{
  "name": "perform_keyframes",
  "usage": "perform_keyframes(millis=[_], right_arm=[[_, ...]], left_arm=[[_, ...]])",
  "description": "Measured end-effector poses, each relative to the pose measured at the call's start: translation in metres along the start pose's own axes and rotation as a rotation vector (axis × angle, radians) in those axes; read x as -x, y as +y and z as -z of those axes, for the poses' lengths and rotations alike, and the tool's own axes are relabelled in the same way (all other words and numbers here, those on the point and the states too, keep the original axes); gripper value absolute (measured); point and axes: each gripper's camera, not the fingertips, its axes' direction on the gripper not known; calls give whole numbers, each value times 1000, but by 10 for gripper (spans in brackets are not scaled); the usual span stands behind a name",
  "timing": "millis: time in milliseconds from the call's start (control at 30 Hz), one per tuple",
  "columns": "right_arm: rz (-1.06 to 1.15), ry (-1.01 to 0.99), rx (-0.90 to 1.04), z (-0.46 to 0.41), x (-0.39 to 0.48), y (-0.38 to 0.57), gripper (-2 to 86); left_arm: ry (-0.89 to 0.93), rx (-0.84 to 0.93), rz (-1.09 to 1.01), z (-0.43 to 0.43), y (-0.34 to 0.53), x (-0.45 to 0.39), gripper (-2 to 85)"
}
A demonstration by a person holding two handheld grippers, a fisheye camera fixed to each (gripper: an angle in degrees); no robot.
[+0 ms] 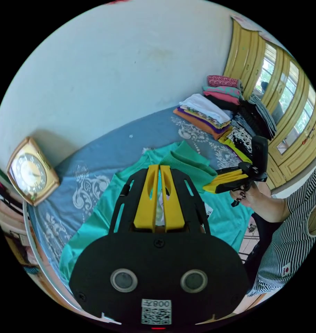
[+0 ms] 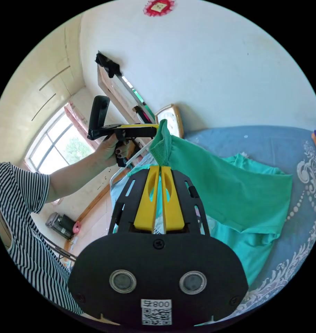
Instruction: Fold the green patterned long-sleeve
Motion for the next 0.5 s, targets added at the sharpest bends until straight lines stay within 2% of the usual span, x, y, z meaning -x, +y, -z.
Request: perform_keyframes(millis=[500], right_arm=[[-9,-56,273,-221,24,-67,5]], left_arm=[[49,112,259,-125,93,144,7]])
